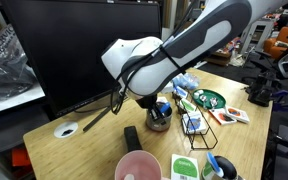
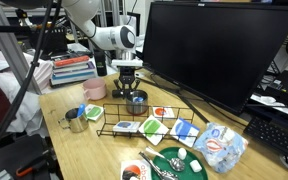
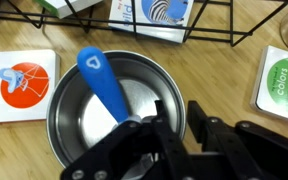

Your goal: Move the right silver bowl forward and to the left

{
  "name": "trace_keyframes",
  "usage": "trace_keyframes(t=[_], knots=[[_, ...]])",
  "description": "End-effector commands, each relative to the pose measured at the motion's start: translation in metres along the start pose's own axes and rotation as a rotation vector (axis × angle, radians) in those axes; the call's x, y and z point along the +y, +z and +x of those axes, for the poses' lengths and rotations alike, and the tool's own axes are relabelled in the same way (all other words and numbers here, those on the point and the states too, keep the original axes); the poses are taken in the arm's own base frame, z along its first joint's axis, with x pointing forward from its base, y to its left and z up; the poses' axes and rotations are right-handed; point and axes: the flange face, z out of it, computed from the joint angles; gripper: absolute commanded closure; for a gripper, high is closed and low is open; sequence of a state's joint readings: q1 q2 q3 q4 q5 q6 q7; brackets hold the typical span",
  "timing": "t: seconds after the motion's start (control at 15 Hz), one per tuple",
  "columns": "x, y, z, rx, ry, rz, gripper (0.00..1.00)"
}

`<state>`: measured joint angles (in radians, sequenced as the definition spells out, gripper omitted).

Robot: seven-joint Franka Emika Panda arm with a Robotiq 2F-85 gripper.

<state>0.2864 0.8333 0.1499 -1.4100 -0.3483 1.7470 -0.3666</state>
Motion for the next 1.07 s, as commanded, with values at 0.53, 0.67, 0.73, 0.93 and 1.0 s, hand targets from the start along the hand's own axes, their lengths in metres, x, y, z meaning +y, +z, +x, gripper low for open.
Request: trace_keyframes(t=[0.53,0.67,0.73,0.93,1.0], knots=[[-0.012,-0.093,-0.054,0.125,0.015,-0.013,0.0],[-0.009,-0.099,-0.043,0.124,0.021,-0.027,0.0],[-0.013,-0.109,-0.052,0.136,0.019,-0.022,0.0],[-0.017,-0.108,-0.059,0.129,0.017,-0.014,0.0],[-0.017,-0.105,-0.058,0.125,0.016,-0.012,0.0]])
